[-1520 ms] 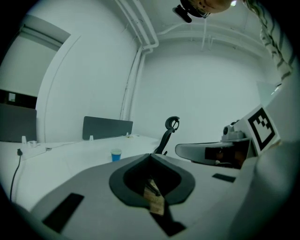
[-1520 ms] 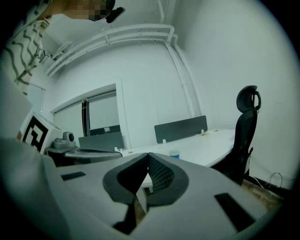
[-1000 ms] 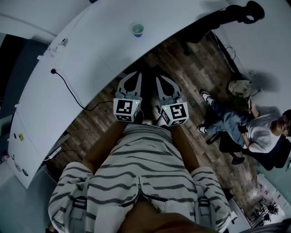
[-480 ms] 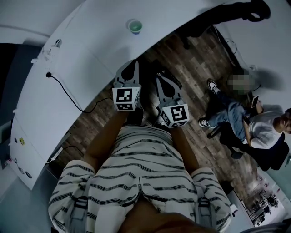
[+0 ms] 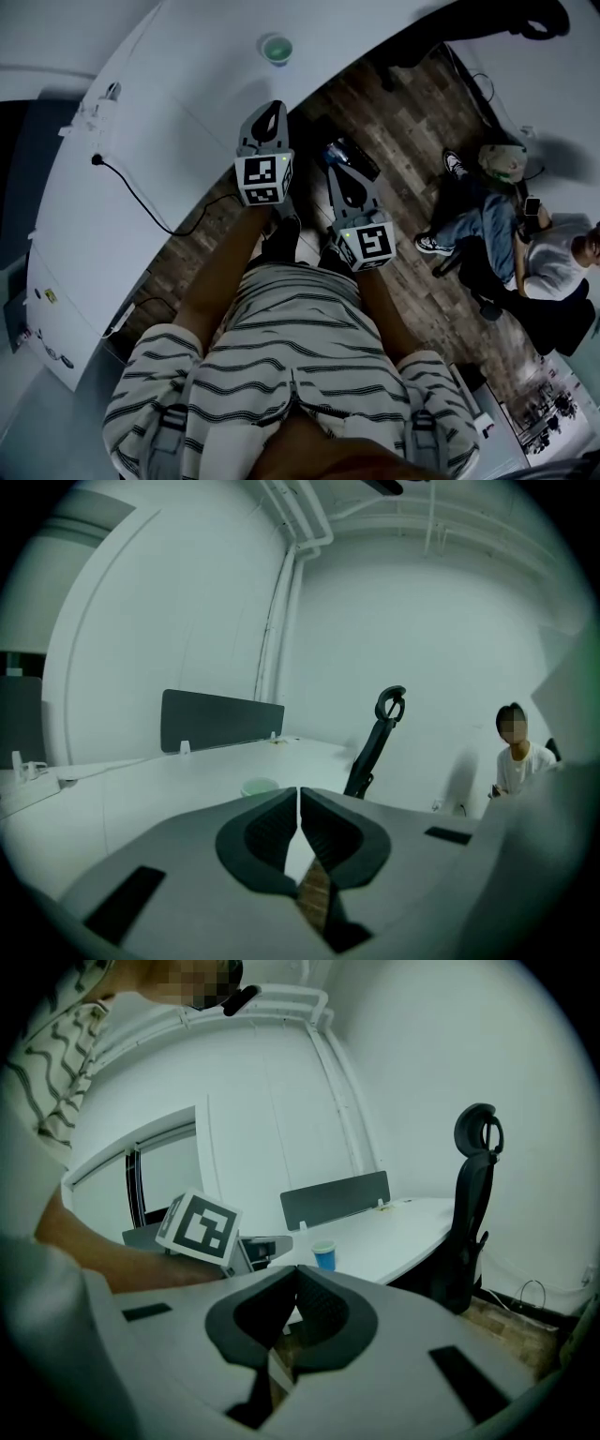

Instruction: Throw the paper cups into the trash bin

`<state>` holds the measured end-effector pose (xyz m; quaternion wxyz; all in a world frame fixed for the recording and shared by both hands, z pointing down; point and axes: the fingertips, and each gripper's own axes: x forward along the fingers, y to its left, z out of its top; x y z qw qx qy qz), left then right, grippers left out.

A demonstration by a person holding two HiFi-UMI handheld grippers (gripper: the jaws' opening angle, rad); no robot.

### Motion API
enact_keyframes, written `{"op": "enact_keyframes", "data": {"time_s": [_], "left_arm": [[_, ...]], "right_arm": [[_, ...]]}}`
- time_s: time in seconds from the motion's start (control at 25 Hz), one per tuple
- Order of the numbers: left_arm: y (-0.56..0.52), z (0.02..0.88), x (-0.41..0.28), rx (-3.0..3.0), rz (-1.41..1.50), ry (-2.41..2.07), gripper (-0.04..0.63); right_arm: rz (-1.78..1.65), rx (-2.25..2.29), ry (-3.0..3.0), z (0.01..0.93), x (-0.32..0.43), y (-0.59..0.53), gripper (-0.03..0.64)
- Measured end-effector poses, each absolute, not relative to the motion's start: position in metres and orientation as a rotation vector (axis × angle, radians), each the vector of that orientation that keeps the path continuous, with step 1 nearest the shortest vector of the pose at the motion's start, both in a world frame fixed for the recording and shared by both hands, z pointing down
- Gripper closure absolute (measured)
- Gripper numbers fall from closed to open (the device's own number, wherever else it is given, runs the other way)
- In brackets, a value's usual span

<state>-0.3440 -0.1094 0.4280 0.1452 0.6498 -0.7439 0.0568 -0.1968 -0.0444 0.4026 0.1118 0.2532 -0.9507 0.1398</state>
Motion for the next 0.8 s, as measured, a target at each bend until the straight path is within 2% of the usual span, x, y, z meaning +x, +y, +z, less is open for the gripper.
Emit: {"op": "enact_keyframes", "data": {"time_s": [0.8], "left_arm": [[-0.159,0.482,-0.376,1.844,0.224,-2.133,0.553]], "right_arm": [[0.495,0.799,-2.730,0.427,-0.188,-0.039,0.607]]}}
